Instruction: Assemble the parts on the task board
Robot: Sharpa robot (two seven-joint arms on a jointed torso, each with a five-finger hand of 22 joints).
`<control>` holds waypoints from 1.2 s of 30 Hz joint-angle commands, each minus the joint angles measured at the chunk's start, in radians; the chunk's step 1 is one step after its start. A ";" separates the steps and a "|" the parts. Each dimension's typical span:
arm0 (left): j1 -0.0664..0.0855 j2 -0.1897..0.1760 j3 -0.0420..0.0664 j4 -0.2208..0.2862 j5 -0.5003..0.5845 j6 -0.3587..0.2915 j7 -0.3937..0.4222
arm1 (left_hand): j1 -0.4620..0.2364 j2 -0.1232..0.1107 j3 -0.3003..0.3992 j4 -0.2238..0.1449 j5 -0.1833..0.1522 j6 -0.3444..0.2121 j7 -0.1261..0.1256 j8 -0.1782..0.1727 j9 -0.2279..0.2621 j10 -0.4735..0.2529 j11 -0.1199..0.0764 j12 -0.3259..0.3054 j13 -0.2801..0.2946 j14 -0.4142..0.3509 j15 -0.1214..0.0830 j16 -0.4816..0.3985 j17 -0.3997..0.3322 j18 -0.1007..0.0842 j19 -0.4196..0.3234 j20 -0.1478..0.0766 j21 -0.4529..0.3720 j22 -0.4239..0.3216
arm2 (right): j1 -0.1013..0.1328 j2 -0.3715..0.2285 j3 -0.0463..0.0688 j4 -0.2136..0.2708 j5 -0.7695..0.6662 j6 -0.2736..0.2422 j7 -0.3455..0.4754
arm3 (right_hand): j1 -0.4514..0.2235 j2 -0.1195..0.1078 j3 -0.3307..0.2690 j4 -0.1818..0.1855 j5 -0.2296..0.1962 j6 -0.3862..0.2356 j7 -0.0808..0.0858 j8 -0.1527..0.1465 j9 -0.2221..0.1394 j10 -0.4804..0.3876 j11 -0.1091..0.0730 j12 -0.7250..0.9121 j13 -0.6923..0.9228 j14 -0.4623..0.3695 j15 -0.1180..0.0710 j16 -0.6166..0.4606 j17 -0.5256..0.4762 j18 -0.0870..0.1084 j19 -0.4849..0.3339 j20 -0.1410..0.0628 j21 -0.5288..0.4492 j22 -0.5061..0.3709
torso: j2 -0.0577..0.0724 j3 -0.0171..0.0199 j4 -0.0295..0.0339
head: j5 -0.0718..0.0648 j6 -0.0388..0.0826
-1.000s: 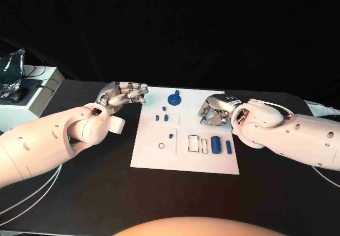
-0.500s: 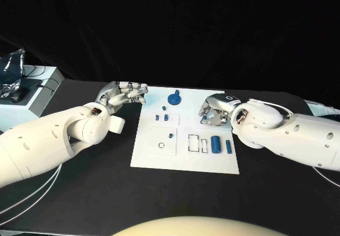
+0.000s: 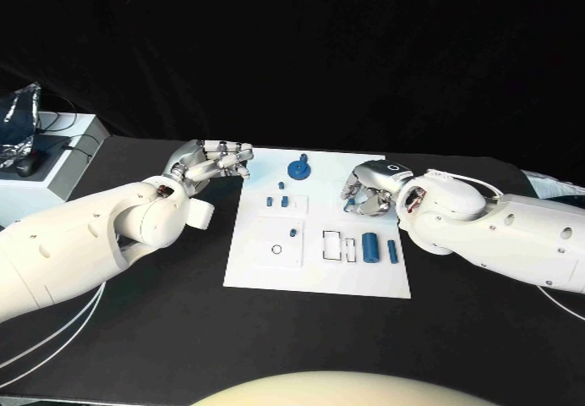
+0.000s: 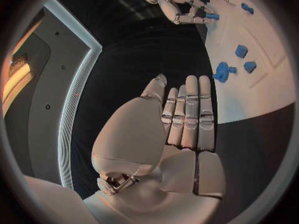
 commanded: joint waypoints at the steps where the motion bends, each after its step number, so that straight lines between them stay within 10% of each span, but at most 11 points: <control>1: 0.000 0.003 0.001 0.001 0.001 0.008 0.002 | -0.002 0.005 -0.004 0.000 -0.003 0.002 0.000 -0.001 0.001 -0.005 0.000 0.003 0.001 -0.006 -0.003 0.003 -0.001 -0.006 0.000 0.004 -0.003 -0.001 | -0.003 0.000 -0.002 -0.002 -0.014 0.032 -0.011 | -0.014 -0.008 -0.024 0.010 0.004 -0.010 0.000 -0.002 0.000 -0.012 0.003 -0.002 -0.003 0.000 0.003 -0.008 -0.002 0.005 0.028 0.002 -0.008 0.084 | 0.000 -0.0006 0.0005 | -0.002 -0.002; 18: -0.001 0.003 0.001 0.000 0.002 0.009 0.001 | -0.005 0.008 -0.005 0.004 -0.003 0.003 -0.001 -0.002 0.001 -0.005 0.000 0.003 0.001 -0.005 -0.003 0.002 -0.004 -0.007 0.001 0.004 -0.006 0.000 | -0.004 0.002 -0.002 -0.006 -0.014 0.036 -0.016 | 0.012 0.013 -0.046 0.037 -0.004 -0.008 -0.002 -0.002 0.000 0.000 -0.001 -0.003 -0.003 0.001 0.000 -0.009 -0.004 0.007 0.034 0.003 -0.022 0.085 | 0.000 -0.0002 0.0005 | -0.003 -0.003; 36: -0.002 0.006 0.001 -0.008 0.002 0.013 -0.005 | 0.000 0.010 -0.003 0.004 -0.002 0.005 -0.001 -0.001 0.001 -0.004 0.000 0.003 0.001 -0.005 -0.003 0.004 -0.006 -0.006 0.002 0.004 -0.007 0.002 | -0.006 0.003 -0.002 0.001 0.079 -0.094 0.002 | 0.042 0.084 0.014 -0.022 -0.016 0.067 -0.007 0.001 0.010 0.150 -0.045 -0.002 0.002 0.004 -0.029 0.003 0.007 -0.019 0.038 -0.026 0.049 0.097 | 0.000 -0.0006 0.0002 | -0.005 -0.010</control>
